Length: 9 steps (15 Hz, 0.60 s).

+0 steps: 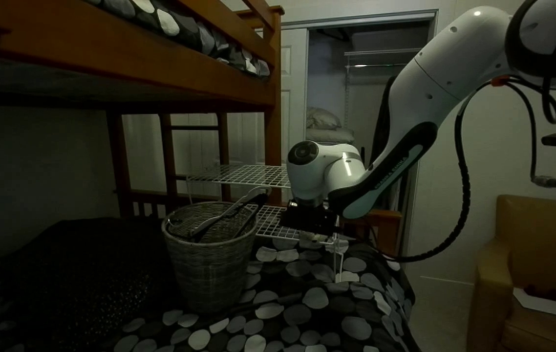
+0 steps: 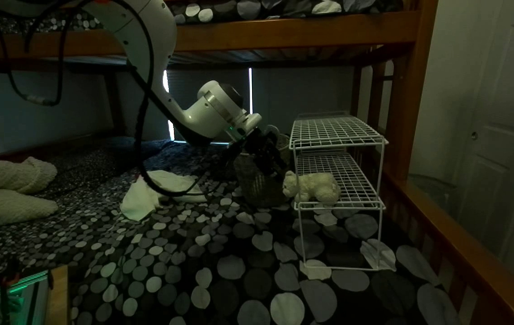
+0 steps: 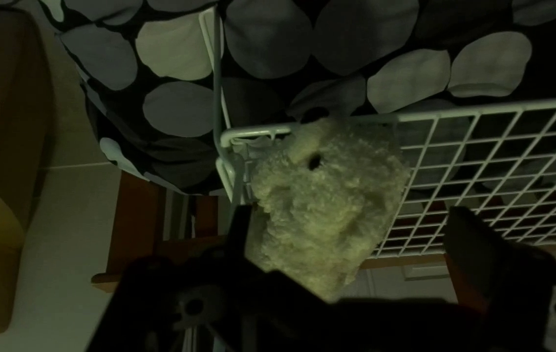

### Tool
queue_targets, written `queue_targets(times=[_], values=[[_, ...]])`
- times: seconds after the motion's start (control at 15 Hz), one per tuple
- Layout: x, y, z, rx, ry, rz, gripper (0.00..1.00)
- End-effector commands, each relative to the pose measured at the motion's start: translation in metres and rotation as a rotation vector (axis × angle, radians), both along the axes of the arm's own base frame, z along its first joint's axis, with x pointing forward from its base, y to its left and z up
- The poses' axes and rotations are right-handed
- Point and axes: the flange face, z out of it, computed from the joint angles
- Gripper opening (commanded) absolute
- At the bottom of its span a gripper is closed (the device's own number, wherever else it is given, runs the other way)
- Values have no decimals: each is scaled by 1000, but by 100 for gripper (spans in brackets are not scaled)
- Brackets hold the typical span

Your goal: Remove the bear plush toy from the second shelf and put it on the first shelf

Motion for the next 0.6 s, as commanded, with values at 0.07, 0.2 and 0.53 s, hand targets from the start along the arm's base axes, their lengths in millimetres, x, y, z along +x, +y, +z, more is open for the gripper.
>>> queue_targets(times=[0.07, 0.2, 0.53], values=[[16, -5, -17, 3, 10, -32, 100], [24, -4, -22, 7, 11, -40, 100], [40, -3, -29, 19, 12, -59, 100]])
